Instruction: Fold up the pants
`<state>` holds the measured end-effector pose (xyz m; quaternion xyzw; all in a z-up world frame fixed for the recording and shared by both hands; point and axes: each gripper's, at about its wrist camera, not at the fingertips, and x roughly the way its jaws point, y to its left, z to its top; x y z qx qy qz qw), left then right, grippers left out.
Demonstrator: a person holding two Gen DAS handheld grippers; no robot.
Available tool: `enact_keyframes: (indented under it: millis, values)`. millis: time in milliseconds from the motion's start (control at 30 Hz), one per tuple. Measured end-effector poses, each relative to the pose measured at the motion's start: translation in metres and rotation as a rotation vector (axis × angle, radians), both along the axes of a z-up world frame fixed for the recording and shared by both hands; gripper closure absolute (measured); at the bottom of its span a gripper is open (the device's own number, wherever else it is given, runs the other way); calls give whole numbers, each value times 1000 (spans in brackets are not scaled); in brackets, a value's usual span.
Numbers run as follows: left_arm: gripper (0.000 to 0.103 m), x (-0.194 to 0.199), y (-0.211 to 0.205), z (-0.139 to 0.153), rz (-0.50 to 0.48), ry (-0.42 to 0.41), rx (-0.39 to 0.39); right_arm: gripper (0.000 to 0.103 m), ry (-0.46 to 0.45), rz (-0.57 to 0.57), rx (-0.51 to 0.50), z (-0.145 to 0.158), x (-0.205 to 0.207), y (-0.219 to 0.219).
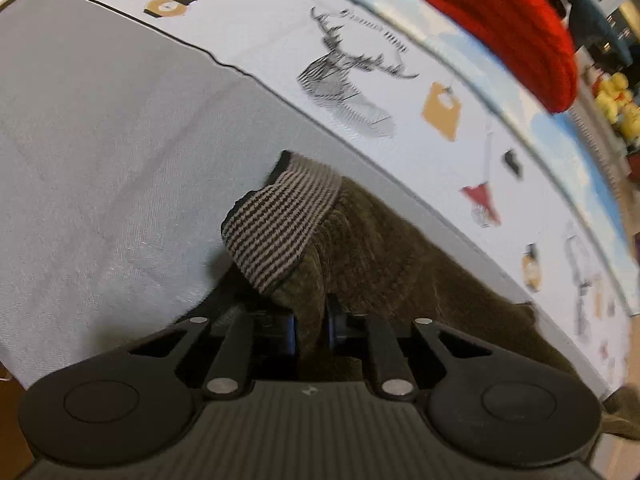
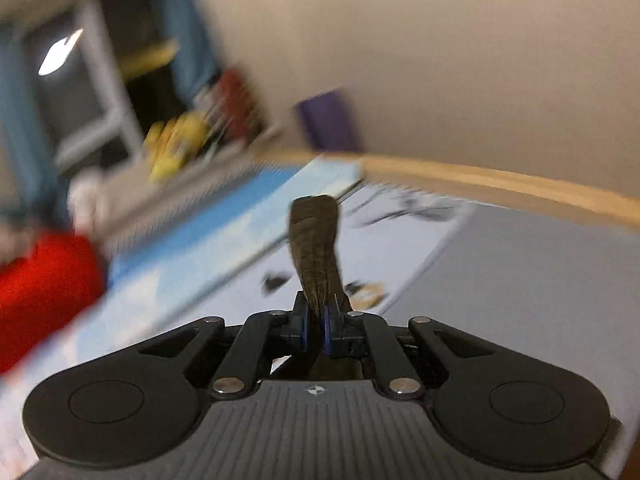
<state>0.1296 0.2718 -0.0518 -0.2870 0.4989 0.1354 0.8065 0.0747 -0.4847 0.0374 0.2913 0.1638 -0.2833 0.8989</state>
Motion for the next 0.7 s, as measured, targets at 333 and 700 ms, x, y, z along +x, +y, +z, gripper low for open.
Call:
enact_keyframes:
  millis: [333,700]
  values:
    - [87,-15,0,-8,-34,62,-50,94,390,-62,577,-119,-86,-89]
    - [77,-12,11,-18,74,80,-84,91,370,-147,528,-120,-77,-103]
